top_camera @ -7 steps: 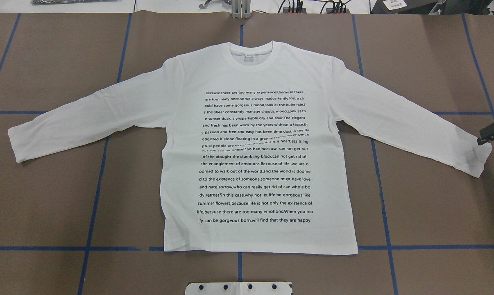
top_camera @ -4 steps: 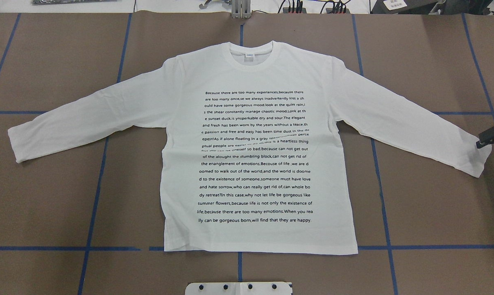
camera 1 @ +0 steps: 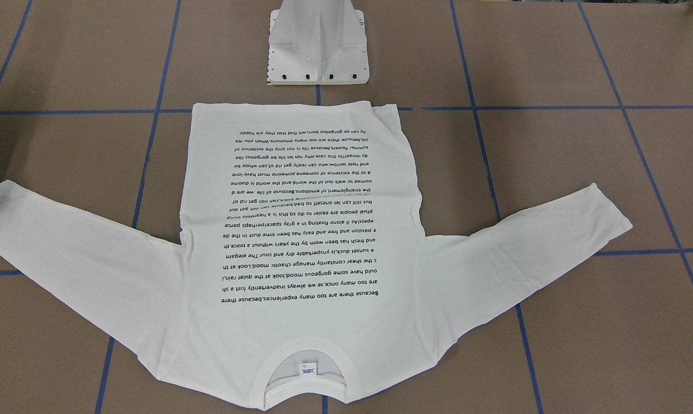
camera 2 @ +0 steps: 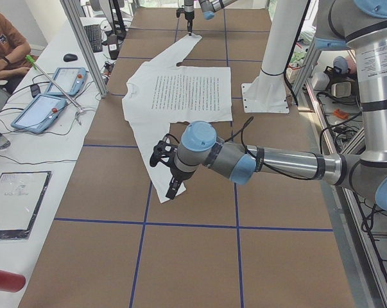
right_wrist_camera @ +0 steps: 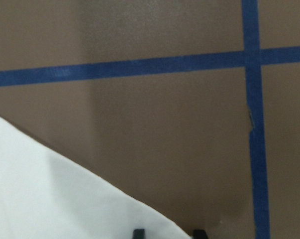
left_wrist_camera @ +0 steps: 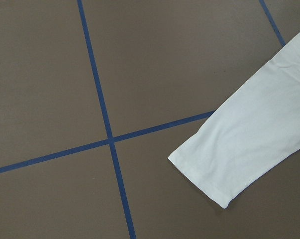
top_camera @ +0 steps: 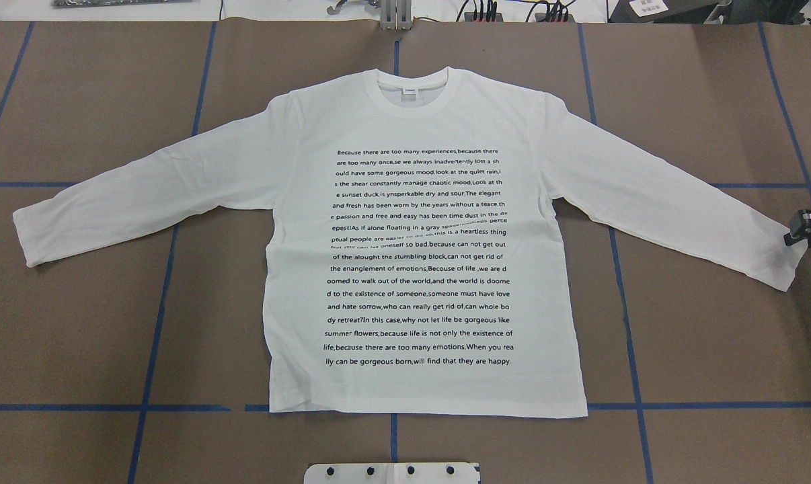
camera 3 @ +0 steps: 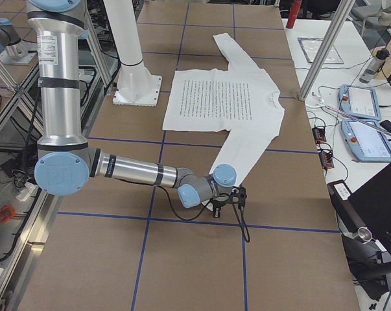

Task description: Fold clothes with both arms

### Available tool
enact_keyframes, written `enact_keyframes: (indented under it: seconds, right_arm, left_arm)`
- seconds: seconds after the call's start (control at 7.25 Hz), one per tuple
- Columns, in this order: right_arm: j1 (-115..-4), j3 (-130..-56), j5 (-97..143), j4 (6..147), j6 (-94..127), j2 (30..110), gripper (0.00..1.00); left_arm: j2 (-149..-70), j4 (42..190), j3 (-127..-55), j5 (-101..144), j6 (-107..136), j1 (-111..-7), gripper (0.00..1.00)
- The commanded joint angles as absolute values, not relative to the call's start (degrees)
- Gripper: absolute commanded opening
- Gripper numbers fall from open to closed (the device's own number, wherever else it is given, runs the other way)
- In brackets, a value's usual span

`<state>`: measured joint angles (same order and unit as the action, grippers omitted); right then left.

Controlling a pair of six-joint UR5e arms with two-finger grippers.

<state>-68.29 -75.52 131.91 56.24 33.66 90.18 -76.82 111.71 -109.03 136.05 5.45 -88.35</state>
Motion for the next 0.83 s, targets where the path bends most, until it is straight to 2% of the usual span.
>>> enact_keyframes:
  seconds: [0.0,0.28,0.55,0.69]
  right_arm:
    - [-68.29,-75.93,135.59,56.16,33.66,90.26,0.0]
    - [-68.55,-79.43,137.81,56.16,35.14,90.18,0.0]
    - [-68.47,-87.94,139.74,56.51,44.42,89.48,0.0]
    - [-68.47,-89.28,139.83,56.77,51.09,85.91,0.0]
  left_arm:
    - [-76.82,111.62,-109.25,136.05,5.45,-88.42,1.0]
    - [-76.73,111.45,-110.47,136.4,5.54,-88.42,1.0]
    - [-76.55,111.45,-111.44,136.41,5.54,-88.42,1.0]
    - [-76.47,111.53,-111.88,136.41,5.62,-88.42,1.0]
